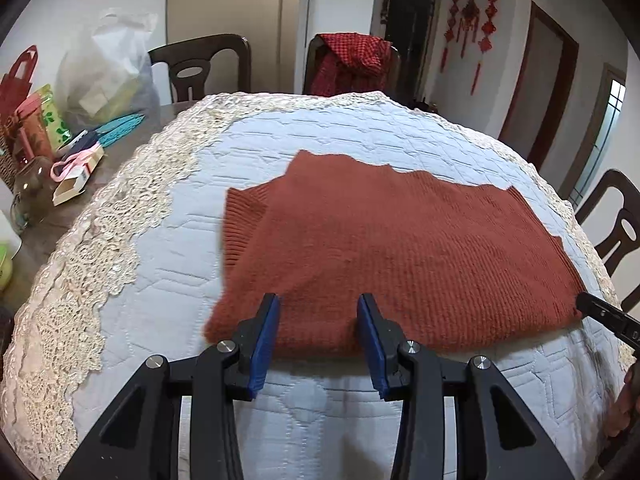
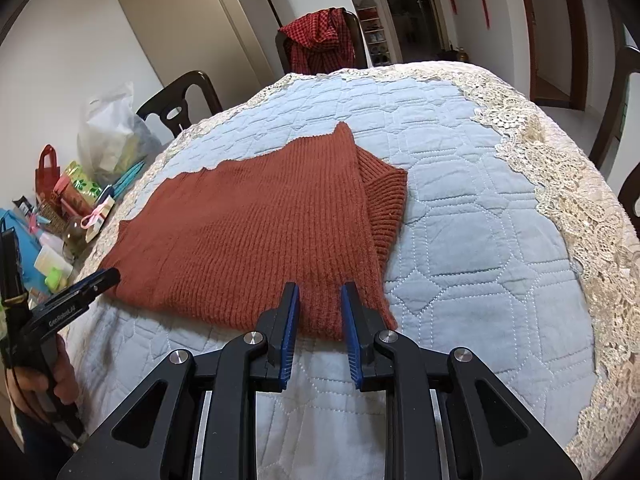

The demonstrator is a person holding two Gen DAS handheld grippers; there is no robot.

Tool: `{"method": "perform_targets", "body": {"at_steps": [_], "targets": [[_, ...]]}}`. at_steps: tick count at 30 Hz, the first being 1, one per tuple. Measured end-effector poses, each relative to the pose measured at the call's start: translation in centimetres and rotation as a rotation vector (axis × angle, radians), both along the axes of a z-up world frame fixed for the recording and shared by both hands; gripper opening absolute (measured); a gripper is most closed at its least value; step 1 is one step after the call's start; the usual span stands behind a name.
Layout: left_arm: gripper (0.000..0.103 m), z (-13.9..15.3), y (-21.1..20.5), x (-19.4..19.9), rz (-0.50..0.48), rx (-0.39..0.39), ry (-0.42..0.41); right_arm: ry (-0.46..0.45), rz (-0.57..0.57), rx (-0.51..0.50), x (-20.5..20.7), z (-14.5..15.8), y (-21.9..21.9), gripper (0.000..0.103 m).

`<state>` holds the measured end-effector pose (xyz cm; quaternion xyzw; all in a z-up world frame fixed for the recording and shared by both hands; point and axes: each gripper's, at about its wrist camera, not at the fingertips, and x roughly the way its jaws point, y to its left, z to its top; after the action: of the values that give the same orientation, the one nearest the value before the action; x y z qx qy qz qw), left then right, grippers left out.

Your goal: Fold small clothes

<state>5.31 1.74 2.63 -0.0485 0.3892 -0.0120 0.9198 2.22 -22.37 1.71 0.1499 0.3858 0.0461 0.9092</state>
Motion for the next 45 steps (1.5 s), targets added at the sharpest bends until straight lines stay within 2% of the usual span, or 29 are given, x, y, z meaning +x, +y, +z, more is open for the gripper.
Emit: {"method": "perform_targets", "body": {"at_steps": [7, 17, 18, 21, 24, 29, 33, 36, 38, 40, 41, 42, 43, 45], "targets": [[0.043, -0.8, 0.4, 0.4, -0.004, -0.017, 0.017, 0.009, -0.007, 0.014, 0.1, -0.6, -0.4, 0.022], [0.043, -0.5, 2.9, -1.3, 0.004, -0.125, 0.024, 0.023, -0.007, 0.082, -1.1, -0.3, -1.1, 0.023], [0.043, -0.7, 3.4, -1.6, 0.008, -0.15, 0.032, 0.026, -0.004, 0.103, -1.5, -0.3, -1.4, 0.025], [0.047, -1.6, 4.9, -2.4, 0.036, -0.227, 0.069, 0.045, -0.009, 0.167, -2.3, -0.9, -2.0, 0.047], [0.047, -2.0, 5.5, -2.4, 0.042, -0.282, 0.059, 0.056, -0.002, 0.246, -2.6, -1.6, -2.4, 0.047], [0.052, -2.3, 5.8, -0.7, 0.067, -0.37, 0.051, 0.051, -0.007, 0.319, -1.4, -1.8, -2.7, 0.047], [0.052, -2.5, 5.9, 0.2, 0.089, -0.404, 0.04, 0.045, -0.04, 0.417, -0.1, -2.4, -3.6, 0.047], [0.051, -2.5, 5.6, 0.7, 0.094, -0.396, 0.038, 0.036, -0.066, 0.453, 0.3, -2.6, -3.9, 0.047], [0.044, -2.5, 5.6, 0.9, 0.096, -0.389, 0.04, 0.03, -0.085, 0.471, 0.5, -2.7, -4.2, 0.047], [0.032, -2.7, 5.7, 1.2, 0.097, -0.389, 0.047, 0.026, -0.103, 0.485, 0.7, -2.7, -4.4, 0.047], [0.03, -2.7, 5.7, 1.3, 0.099, -0.394, 0.048, 0.026, -0.109, 0.483, 0.9, -2.6, -4.4, 0.046], [0.025, -2.7, 5.7, 1.4, 0.096, -0.393, 0.047, 0.03, -0.115, 0.476, 1.0, -2.7, -4.5, 0.038], [0.023, -2.6, 5.7, 1.5, 0.092, -0.391, 0.047, 0.046, -0.128, 0.46, 1.1, -2.8, -4.6, 0.024], [0.019, -2.4, 5.6, 1.3, 0.08, -0.385, 0.046, 0.054, -0.13, 0.48, 1.1, -3.2, -5.0, 0.019]]}}
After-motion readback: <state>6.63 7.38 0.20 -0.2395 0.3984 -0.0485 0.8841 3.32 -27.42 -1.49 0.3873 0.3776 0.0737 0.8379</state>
